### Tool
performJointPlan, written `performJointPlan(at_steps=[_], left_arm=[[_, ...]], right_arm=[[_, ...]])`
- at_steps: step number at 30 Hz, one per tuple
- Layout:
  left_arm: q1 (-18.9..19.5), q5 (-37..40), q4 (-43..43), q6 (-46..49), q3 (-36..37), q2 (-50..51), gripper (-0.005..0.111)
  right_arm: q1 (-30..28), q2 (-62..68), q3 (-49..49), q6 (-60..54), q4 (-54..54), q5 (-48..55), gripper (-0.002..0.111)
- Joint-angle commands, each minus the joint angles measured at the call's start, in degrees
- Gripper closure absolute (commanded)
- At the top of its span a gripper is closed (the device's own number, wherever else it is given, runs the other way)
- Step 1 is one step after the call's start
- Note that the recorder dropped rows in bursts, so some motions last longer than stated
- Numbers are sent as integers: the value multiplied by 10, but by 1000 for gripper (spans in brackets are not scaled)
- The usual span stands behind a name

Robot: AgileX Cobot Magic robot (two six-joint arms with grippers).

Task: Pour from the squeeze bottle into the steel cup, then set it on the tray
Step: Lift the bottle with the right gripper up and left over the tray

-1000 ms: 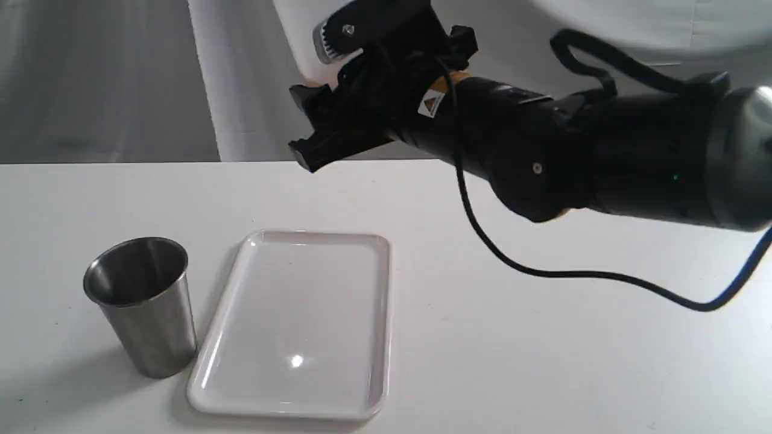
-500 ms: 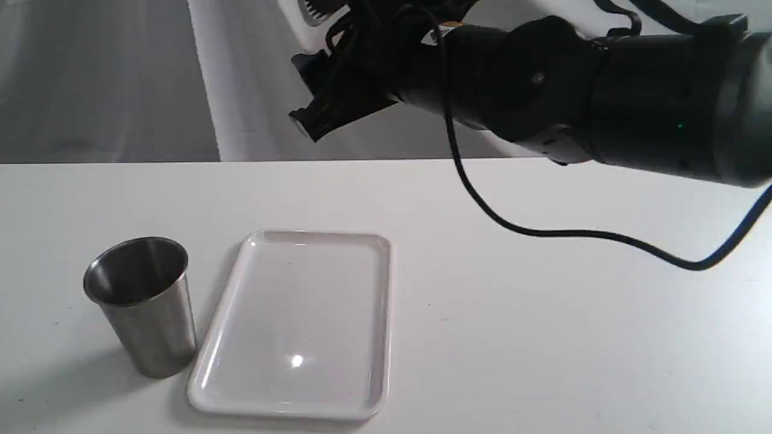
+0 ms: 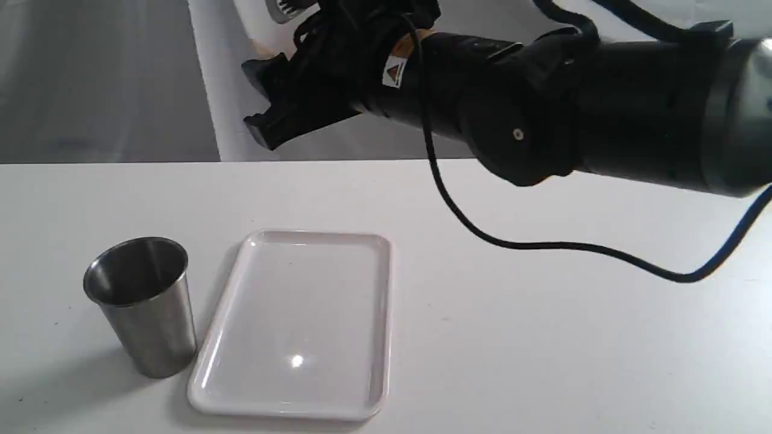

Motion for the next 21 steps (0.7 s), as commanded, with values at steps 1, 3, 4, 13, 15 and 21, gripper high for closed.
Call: performJointPlan(at_steps=[1, 3, 4, 13, 15, 21], left_arm=[[2, -4, 0, -2, 3, -3, 98], [2, -4, 0, -2, 3, -3, 98], [2, -4, 0, -2, 3, -3, 98], [2, -4, 0, -2, 3, -3, 98], [2, -4, 0, -2, 3, -3, 98], [2, -4, 0, -2, 3, -3, 98]], right_arm=[[-1, 12, -6, 1, -32, 11, 108], [0, 22, -6, -11, -32, 20, 108], [0, 26, -10, -11, -32, 28, 108], [5, 77, -114, 365, -469, 185, 108], [8, 83, -126, 462, -540, 192, 108], [40, 91, -126, 539, -740, 187, 108]])
